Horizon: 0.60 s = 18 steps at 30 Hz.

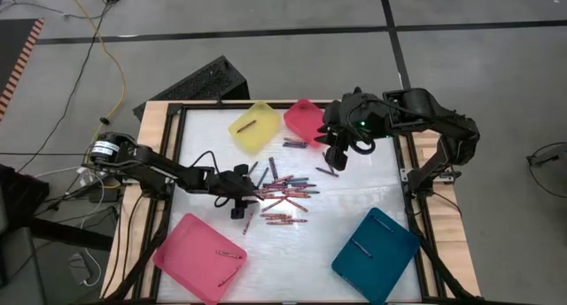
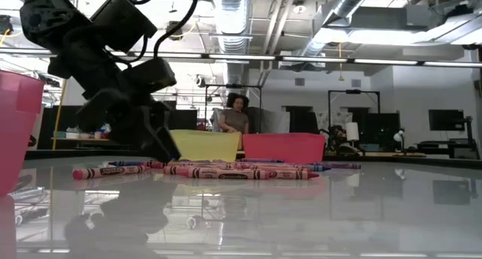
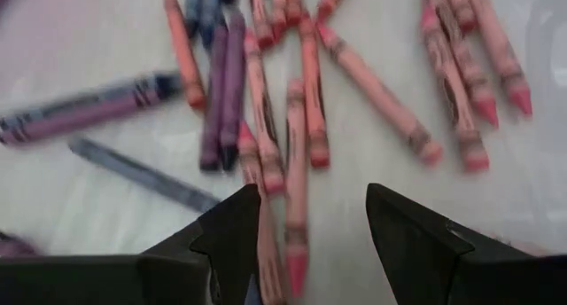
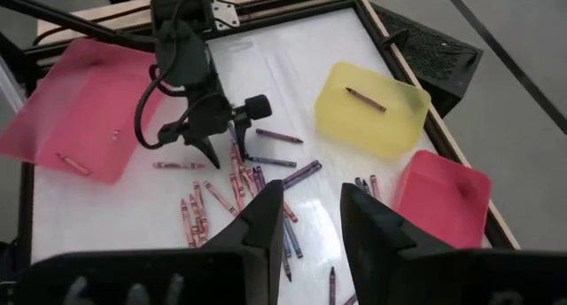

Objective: Sort crayons
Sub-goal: Put the pink crayon into the red bin

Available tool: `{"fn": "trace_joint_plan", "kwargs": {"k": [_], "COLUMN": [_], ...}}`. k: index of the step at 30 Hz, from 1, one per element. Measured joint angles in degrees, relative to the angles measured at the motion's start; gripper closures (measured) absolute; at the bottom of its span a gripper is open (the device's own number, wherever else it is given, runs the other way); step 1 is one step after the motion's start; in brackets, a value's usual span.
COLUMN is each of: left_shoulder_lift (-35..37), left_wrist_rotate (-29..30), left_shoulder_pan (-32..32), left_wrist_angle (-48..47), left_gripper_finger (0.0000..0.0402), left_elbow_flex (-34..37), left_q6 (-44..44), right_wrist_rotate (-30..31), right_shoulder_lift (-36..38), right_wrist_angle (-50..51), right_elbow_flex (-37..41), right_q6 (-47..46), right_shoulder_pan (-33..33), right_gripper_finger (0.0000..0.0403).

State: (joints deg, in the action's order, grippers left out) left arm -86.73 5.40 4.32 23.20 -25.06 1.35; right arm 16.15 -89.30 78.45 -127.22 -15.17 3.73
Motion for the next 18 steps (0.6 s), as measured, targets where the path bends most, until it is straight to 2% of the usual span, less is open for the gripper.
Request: {"fn": "trace_joint_plan", "kwargs": {"k": [8, 18], "left_shoulder_lift": [-6.2, -6.9], "left_wrist_rotate": [-0.2, 0.9], "left_shoulder_pan": [0.1, 0.2], "left_wrist_angle": [1.4, 0.9], "left_gripper_finger": [0.021, 0.03], "left_elbow_flex": [-0.1, -0.3], "left_q6": [-3.2, -3.7], "right_wrist_rotate": [0.5, 0.5], "right_shoulder_lift": [0.0, 0.0], "right_wrist_angle": [0.0, 0.0], "right_elbow_flex": [0.0, 0.0], "right_q6": [-1.2, -1.5], "right_shoulder_pan": [0.0, 0.0], "right_gripper_finger": [0.0294, 0.0294]}}
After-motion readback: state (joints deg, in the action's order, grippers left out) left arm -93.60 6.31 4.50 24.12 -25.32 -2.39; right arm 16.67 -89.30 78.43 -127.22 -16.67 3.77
